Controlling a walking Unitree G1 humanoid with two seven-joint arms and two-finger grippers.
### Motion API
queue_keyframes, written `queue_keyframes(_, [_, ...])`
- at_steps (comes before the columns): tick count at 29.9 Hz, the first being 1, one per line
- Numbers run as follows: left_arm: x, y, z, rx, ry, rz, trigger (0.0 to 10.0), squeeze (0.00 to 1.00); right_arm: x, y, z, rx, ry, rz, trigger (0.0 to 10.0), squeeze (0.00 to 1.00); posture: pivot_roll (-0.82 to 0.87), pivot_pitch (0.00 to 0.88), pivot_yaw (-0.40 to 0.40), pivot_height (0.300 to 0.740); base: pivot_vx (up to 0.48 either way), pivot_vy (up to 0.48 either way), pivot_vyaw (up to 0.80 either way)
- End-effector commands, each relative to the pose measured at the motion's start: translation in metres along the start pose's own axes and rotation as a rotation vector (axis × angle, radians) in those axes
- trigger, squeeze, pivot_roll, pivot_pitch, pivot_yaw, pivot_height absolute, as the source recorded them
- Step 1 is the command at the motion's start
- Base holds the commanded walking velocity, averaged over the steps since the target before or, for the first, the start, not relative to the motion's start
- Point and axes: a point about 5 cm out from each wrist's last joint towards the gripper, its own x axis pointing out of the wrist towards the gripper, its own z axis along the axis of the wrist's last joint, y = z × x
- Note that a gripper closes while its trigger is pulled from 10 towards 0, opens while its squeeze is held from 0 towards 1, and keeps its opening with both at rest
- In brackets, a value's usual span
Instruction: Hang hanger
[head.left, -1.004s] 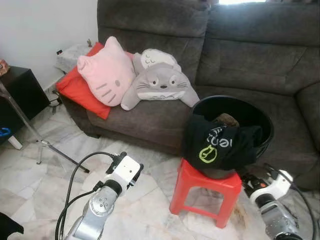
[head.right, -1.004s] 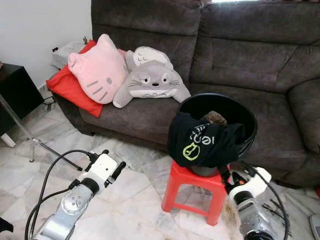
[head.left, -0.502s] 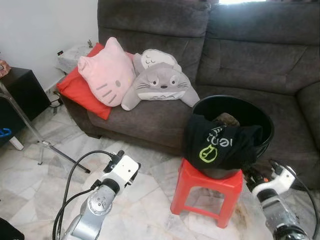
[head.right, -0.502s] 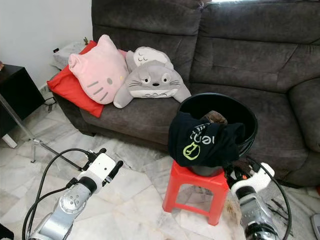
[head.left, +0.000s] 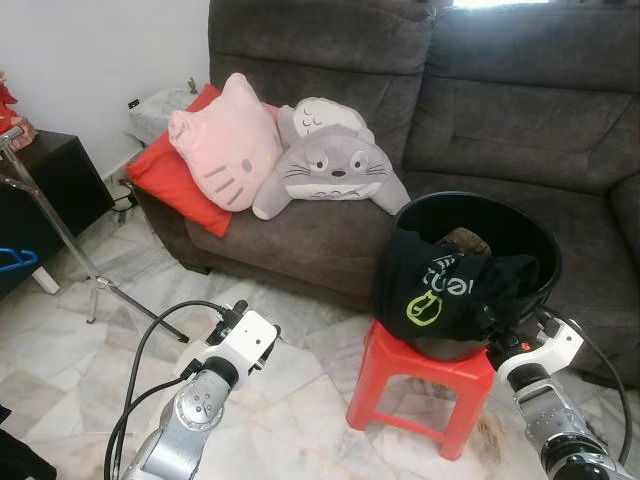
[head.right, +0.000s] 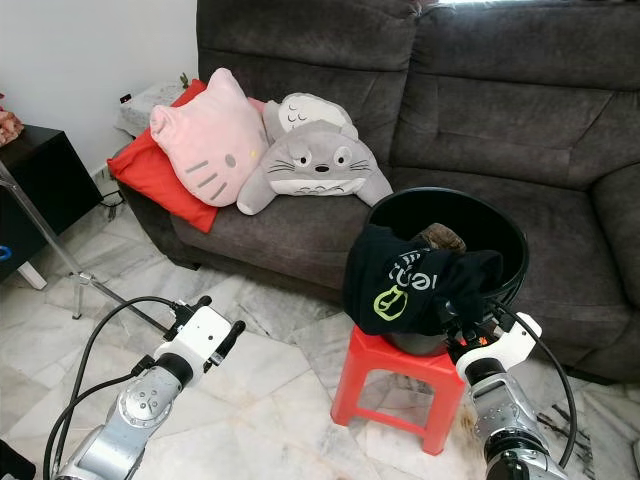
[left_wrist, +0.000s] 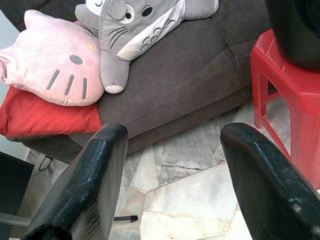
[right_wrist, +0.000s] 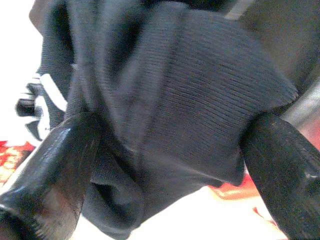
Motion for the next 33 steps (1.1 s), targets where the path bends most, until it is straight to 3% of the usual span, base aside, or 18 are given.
queue_keyframes(1, [0.000,0.004,0.003,0.034,-0.009,0.008,10.0,0.00,0.007,0.011,0.003,-0.011,-0.022,0.071,10.0,0.00,-0.02,0.000,0.041,0.740,0.000,0.000,0.00])
queue_keyframes(15, [-0.004,0.001,0.000,0.035,-0.002,-0.002,10.0,0.00,0.009,0.039,0.001,-0.021,-0.074,0.330,10.0,0.00,-0.02,0.000,0.030,0.740,0.000,0.000,0.00])
queue_keyframes(24, [-0.004,-0.002,0.001,0.036,-0.006,-0.017,10.0,0.00,-0.003,0.061,0.004,-0.028,-0.105,0.436,10.0,0.00,-0.02,0.000,0.017,0.740,0.000,0.000,0.00])
queue_keyframes(27, [-0.003,-0.003,0.001,0.035,-0.008,-0.025,10.0,0.00,-0.009,0.062,0.001,-0.025,-0.100,0.432,10.0,0.00,-0.02,0.000,0.016,0.740,0.000,0.000,0.00])
queue_keyframes(33, [-0.003,-0.007,0.003,0.036,-0.017,-0.043,10.0,0.00,-0.019,0.037,-0.008,-0.009,-0.112,0.262,10.0,0.00,-0.02,0.000,0.019,0.740,0.000,0.000,0.00])
